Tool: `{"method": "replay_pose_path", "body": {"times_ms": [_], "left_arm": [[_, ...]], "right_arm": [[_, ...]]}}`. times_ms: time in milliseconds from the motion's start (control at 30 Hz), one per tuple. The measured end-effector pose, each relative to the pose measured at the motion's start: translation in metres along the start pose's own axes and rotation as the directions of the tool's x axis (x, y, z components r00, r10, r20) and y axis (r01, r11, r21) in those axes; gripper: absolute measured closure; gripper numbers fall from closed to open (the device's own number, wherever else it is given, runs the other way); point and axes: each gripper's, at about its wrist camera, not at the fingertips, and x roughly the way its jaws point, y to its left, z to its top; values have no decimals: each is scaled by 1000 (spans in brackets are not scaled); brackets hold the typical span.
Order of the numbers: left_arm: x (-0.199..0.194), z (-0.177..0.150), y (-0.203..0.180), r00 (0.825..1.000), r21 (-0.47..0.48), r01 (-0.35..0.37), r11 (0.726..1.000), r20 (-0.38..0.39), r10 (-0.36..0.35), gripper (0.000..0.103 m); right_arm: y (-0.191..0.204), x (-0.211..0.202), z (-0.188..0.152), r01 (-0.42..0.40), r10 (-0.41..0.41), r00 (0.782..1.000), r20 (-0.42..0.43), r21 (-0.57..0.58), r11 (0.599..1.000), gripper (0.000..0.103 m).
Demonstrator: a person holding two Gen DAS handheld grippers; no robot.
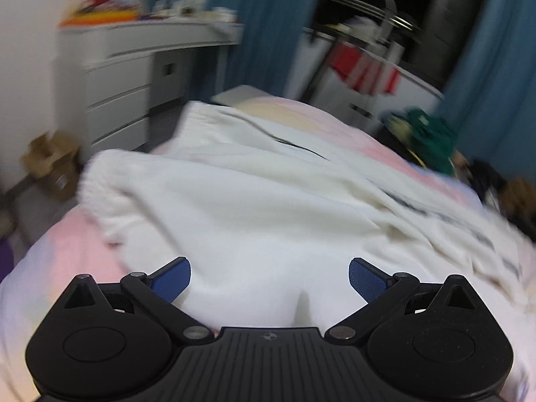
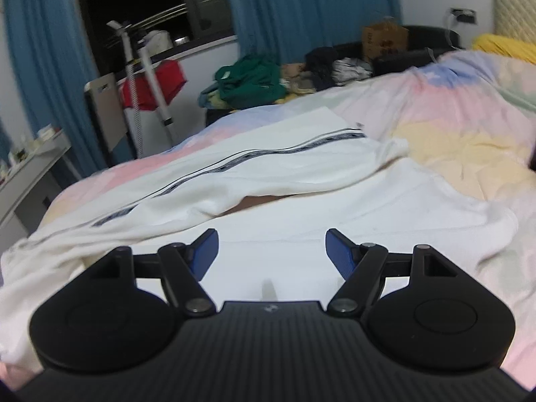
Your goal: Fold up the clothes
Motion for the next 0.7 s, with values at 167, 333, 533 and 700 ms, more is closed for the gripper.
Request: {"method": "replay_pose_path", "body": {"times_ms": [167,333,533,700], "left_arm": [[-3,18,56,999,-187,-40,982,-21,37,6],[8,18,103,995,-357,-37,933,-98,2,14],[27,14,137,986,-497,7,868,-139,-88,23],[50,11,148,965,-568,66,820,-172,-197,34]], "right_arm": [[-68,-21,2,104,-109,994,19,172,980,31],[-122,-23,5,200,-219,975,21,326,924,31],[-180,-10,-6,203,-239,971,1,527,825,28],[-223,3,-16,187,-244,970,-8,667,721,29]]}}
